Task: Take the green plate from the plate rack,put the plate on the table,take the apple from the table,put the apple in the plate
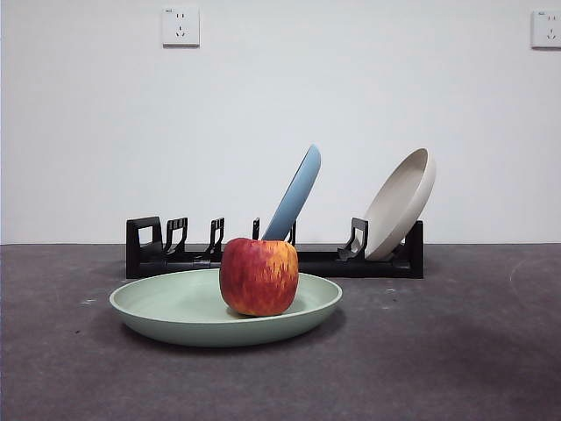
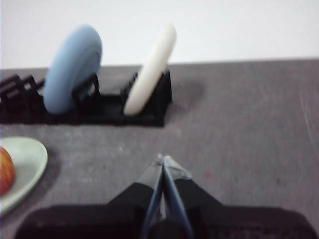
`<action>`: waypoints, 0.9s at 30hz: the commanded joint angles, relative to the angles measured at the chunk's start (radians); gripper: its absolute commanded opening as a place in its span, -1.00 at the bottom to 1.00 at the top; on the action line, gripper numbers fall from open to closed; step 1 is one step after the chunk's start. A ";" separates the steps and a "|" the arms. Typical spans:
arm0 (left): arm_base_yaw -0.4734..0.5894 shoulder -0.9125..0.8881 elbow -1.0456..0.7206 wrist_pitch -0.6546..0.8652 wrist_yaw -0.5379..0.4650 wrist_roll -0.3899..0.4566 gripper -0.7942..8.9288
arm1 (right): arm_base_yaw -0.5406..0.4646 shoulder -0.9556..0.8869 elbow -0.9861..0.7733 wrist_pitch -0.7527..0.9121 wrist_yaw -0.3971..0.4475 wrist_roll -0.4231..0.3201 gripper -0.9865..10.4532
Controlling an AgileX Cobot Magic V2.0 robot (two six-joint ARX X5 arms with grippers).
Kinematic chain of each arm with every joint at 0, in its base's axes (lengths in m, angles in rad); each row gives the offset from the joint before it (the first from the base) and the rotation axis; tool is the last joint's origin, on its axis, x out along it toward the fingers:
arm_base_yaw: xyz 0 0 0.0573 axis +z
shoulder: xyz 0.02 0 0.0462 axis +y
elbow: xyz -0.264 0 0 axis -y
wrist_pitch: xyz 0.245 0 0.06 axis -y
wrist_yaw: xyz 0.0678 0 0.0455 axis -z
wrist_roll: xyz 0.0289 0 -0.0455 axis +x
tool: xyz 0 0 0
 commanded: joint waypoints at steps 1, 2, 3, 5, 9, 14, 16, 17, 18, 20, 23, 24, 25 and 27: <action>0.003 -0.003 -0.014 0.004 -0.001 -0.011 -0.84 | -0.006 -0.030 -0.047 -0.006 0.000 0.036 -0.83; 0.003 -0.003 -0.014 0.004 0.000 -0.011 -0.84 | -0.007 -0.040 -0.055 -0.021 0.000 0.039 -0.83; 0.003 -0.003 -0.014 0.004 0.000 -0.011 -0.84 | -0.008 -0.050 -0.063 -0.038 0.000 0.039 -0.83; 0.003 -0.003 -0.014 0.004 -0.001 -0.011 -0.84 | -0.008 -0.073 -0.072 -0.054 0.001 0.043 -0.83; 0.003 -0.003 -0.014 0.004 0.000 -0.011 -0.84 | -0.008 -0.093 -0.072 -0.052 0.001 0.044 -0.83; 0.003 -0.003 -0.014 0.004 -0.001 -0.011 -0.84 | -0.007 -0.088 -0.071 -0.050 0.000 0.053 -0.83; 0.003 -0.003 -0.014 0.004 -0.001 -0.011 -0.84 | -0.007 -0.081 -0.071 -0.050 0.000 0.053 -0.83; 0.003 -0.003 -0.014 0.004 -0.001 -0.011 -0.84 | -0.007 -0.077 -0.071 -0.050 0.000 0.053 -0.83; 0.003 -0.003 -0.014 0.004 -0.001 -0.011 -0.84 | -0.007 -0.074 -0.071 -0.050 0.000 0.053 -0.83; 0.003 -0.003 -0.014 0.004 -0.001 -0.011 -0.84 | -0.007 -0.074 -0.071 -0.050 0.000 0.053 -0.83; 0.003 -0.003 -0.014 0.004 -0.001 -0.011 -0.84 | -0.007 -0.075 -0.071 -0.050 0.000 0.053 -0.83; 0.003 -0.003 -0.014 0.004 -0.001 -0.011 -0.84 | -0.007 -0.074 -0.071 -0.050 0.000 0.053 -0.83; 0.003 -0.003 -0.014 0.004 -0.001 -0.011 -0.84 | -0.007 -0.074 -0.071 -0.050 0.000 0.053 -0.83; 0.003 -0.003 -0.014 0.004 -0.001 -0.011 -0.84 | -0.007 -0.075 -0.071 -0.050 0.000 0.053 -0.83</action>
